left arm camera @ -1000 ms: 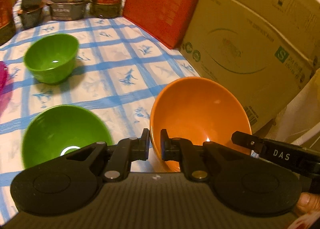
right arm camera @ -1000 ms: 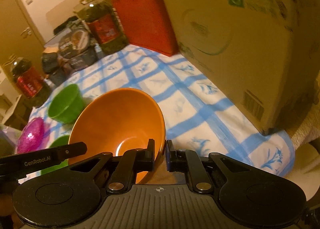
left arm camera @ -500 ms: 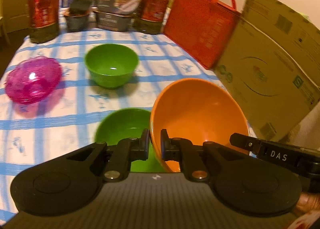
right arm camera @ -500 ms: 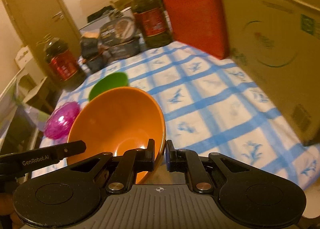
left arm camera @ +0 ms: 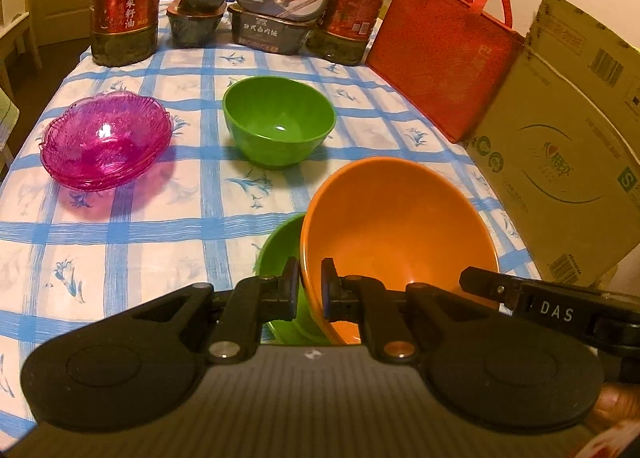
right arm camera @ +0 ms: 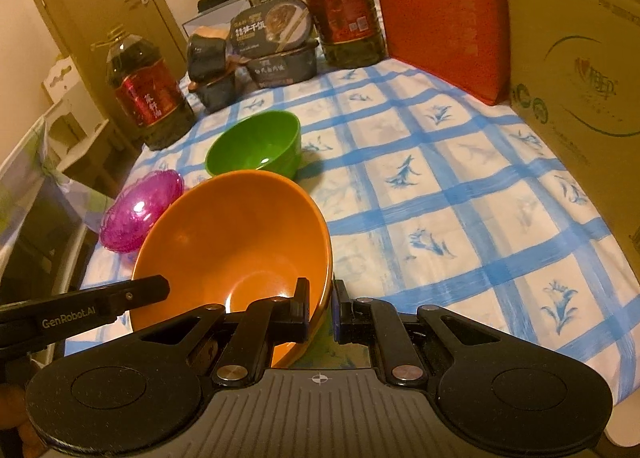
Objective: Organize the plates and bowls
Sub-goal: 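Lower the orange bowl into the green bowl with both tools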
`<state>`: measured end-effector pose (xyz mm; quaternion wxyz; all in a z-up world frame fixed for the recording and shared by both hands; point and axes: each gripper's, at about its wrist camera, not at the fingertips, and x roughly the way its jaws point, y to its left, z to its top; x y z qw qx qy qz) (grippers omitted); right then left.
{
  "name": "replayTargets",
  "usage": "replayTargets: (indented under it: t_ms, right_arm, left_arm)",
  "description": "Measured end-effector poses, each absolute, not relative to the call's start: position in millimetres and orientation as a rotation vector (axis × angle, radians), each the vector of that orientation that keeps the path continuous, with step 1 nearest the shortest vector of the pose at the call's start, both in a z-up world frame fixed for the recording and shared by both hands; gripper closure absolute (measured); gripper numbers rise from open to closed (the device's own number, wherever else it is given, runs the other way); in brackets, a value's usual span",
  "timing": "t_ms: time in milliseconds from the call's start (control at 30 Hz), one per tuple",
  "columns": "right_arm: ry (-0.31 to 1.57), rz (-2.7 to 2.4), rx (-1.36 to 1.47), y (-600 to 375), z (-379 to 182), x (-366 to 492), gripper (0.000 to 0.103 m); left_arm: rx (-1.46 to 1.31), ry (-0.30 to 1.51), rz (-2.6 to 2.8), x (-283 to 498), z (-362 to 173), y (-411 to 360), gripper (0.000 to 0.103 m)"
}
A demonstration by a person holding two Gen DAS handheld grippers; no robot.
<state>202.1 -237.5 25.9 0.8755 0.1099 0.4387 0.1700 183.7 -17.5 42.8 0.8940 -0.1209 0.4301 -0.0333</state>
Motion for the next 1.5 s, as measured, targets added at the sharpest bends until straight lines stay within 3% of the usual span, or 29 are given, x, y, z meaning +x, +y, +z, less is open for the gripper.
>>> replayTargets:
  t_ms: [1500]
  right_arm:
    - [0.992, 0.348, 0.156, -212.7, -12.5, 222.0, 0.092]
  left_arm:
    - [-0.275, 0.957, -0.053, 201.4, 2.4, -0.9, 0.094]
